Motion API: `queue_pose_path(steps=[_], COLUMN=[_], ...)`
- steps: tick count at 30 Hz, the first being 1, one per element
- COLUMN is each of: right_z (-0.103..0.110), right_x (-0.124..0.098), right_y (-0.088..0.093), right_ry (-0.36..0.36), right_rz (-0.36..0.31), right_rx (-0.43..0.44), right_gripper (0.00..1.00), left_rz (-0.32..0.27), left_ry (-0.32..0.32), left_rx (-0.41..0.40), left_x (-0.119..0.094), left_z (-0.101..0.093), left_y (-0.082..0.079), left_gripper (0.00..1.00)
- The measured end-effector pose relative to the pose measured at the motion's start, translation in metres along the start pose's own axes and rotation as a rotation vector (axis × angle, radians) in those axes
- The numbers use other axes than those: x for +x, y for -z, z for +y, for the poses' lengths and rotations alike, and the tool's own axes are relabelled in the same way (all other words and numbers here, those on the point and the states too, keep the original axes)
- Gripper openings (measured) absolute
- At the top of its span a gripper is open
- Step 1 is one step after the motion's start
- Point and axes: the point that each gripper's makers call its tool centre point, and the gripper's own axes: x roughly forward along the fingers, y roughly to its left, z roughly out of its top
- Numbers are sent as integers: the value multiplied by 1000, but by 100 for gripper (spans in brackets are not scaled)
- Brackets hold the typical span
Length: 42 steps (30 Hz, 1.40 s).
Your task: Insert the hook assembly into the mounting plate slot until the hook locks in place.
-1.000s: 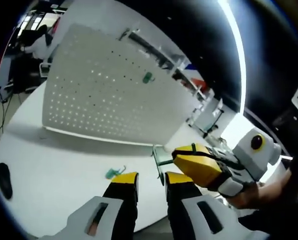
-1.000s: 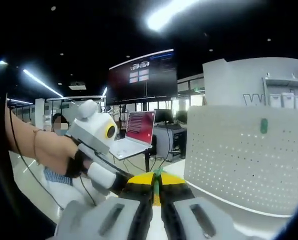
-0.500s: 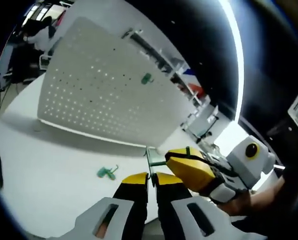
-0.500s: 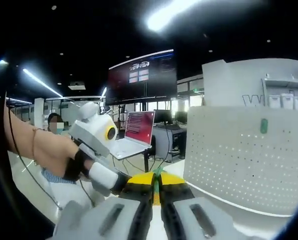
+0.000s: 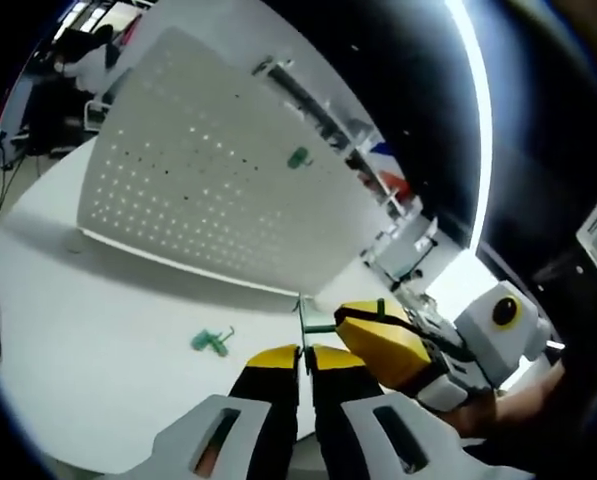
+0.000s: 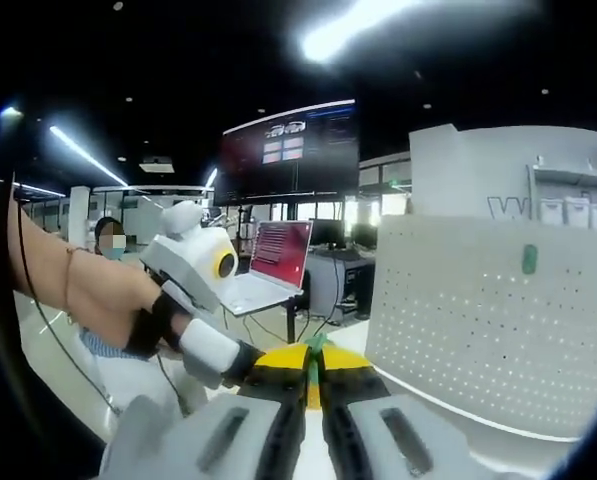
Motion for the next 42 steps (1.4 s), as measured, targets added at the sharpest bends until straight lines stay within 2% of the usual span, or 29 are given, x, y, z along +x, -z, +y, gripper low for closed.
queue_pose_path(steps=[12,17,21,25,27,29,32,34,35,36,42], right_z=[-3,-7,-10,-6,-3,-4,-4,-7,-12,-13,-13], right_x=[-1,1,-1,-5,-9,-11,-11,-11,-10,-10,-4], right_y=[1,-3,-8,-12,-14,-14,-12,-10,-7,-6,0], right_ry=[18,3,-3,-34,-57,-52,-48,-33,-3,-2,-11], right_rz=[14,61,54,57,62,64,68,78,87,91,93], right_rx=[4,46,123,174,209,221,228,233,223,222,278], right_gripper=[2,3,8,8,8,9,9,9,9,9,8], left_rz=[9,-8,-25,-40,-40,-30,-36,-32,-21,-14,-27], left_ry=[-6,-12,-28,-56,-80,-111,-133,-152,-154,-153,-142], left_rx=[-27,-14,3,45,96,146,180,271,314,332,355], left_x=[2,2,1,-2,-3,-4,-5,-4,-3,-2,2], left_z=[0,-2,-1,2,6,10,9,9,8,6,5], left_y=[-1,-5,-10,-15,-18,-19,-22,-25,-24,-23,-18], left_gripper=[1,1,1,1,1,1,1,1,1,1,1])
